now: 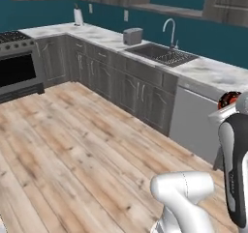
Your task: Take the donuts from the fridge and place them on the empty tray on the dining counter.
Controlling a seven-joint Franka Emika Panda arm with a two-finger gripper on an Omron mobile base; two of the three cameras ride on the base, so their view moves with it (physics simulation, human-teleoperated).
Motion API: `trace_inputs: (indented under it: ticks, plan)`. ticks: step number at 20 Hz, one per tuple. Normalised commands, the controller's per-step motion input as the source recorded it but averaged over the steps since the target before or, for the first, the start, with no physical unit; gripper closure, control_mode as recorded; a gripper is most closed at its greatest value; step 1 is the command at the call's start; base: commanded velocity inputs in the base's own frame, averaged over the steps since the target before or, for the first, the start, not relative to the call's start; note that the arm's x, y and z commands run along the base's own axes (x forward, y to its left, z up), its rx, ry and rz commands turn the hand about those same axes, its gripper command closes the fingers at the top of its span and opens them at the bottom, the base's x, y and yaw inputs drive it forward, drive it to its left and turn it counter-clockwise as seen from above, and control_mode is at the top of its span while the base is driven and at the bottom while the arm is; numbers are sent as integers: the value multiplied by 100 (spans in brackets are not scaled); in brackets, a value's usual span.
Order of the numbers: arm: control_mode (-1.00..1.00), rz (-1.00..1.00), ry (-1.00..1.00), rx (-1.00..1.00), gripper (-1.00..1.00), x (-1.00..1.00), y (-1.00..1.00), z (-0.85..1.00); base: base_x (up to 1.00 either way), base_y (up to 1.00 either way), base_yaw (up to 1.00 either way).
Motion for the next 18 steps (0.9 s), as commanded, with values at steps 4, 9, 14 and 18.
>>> trace_inputs:
  ticks: [4, 9, 14, 18]
  plan:
    - [100, 0, 0, 0, 100, 0, 0, 0, 100, 2, 19]
    - [100, 0, 0, 0, 100, 0, 0, 0, 100, 13, 14]
    - [100, 0, 0, 0, 100, 0, 0, 0, 100, 1, 43]
    - [100, 0, 0, 0, 100, 0, 0, 0, 100, -2, 59]
